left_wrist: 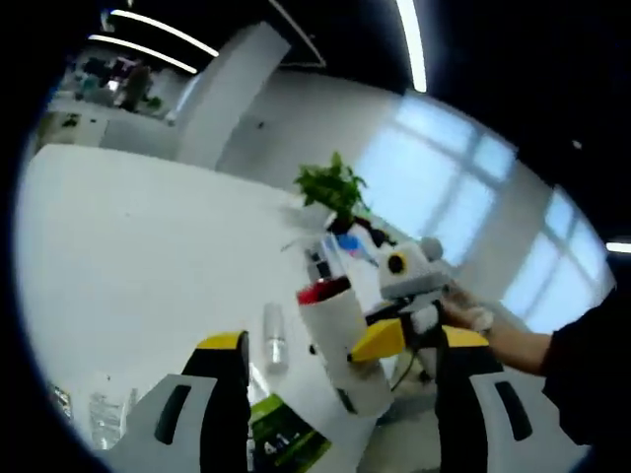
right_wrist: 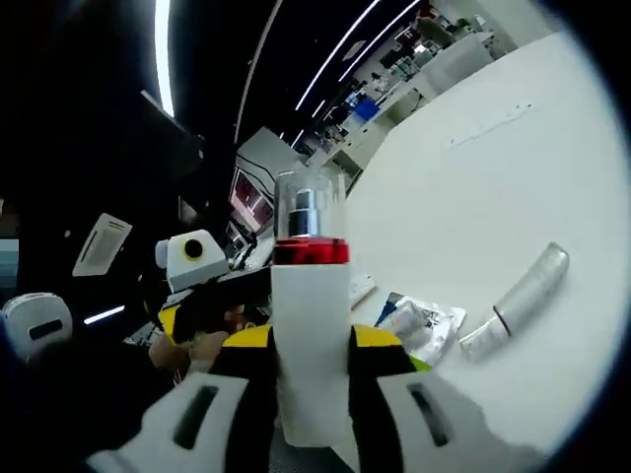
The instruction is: Arrange the skincare products in the storage area until every visible bottle or jar stands upright without overlapping.
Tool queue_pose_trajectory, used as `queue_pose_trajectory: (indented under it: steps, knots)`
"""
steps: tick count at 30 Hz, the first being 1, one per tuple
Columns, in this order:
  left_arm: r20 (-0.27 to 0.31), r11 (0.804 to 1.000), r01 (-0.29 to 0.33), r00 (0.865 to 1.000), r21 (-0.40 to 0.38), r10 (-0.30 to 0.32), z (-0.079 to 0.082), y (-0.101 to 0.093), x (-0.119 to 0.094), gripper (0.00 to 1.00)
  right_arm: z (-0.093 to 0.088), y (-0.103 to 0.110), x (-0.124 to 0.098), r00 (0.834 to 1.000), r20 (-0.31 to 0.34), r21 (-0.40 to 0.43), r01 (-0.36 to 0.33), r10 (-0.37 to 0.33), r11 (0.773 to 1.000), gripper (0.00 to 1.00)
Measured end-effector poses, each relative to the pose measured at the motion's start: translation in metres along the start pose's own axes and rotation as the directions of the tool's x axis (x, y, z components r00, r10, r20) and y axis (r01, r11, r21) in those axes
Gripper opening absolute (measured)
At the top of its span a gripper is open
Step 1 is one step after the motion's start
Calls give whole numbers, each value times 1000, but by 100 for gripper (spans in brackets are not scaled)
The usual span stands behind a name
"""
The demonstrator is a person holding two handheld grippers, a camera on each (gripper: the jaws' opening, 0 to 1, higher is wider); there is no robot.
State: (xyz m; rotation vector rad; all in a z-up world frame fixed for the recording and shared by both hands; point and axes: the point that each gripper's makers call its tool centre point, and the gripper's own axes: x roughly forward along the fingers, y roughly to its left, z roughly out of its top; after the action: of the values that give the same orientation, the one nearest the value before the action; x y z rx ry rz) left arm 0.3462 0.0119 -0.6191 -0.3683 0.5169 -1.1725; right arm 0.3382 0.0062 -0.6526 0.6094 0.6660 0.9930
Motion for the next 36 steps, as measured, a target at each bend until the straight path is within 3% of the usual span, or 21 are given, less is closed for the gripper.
queue_pose_trajectory:
  steps: [2,5,9,15,19,26,29,31,36]
  knots:
    - [-29,998,47,998,-36,-48,-3,-5,7,60,-1,2,-1,1000,2,-6,-1,1,1000,26]
    - [8,986,131,991,-101,-131,3,-16,19,57,-2,4,-2,1000,3,3,-11,11,1000,26]
    - [22,984,133,991,-117,-131,7,-12,32,61,-4,4,-4,1000,0,-11,-7,7,1000,26]
    - [15,962,212,977,-170,-212,4,-16,45,51,-9,3,-8,1000,2,-31,-12,12,999,26]
    - [22,961,226,974,-156,-226,4,-17,48,43,-12,2,-13,1000,3,-34,-15,15,999,26]
    - [5,940,274,960,-204,-279,-4,-21,55,30,-12,5,-22,998,33,-35,-43,44,998,26]
    - [12,931,291,955,-221,-295,-4,-21,58,29,-12,5,-24,998,42,-31,-52,53,998,26]
    - [18,912,312,948,-266,-319,-6,-24,60,29,-11,5,-26,996,53,-39,-63,65,997,26]
    - [9,912,314,946,-263,-323,-10,-25,62,28,-11,3,-28,996,61,-30,-68,70,997,26]
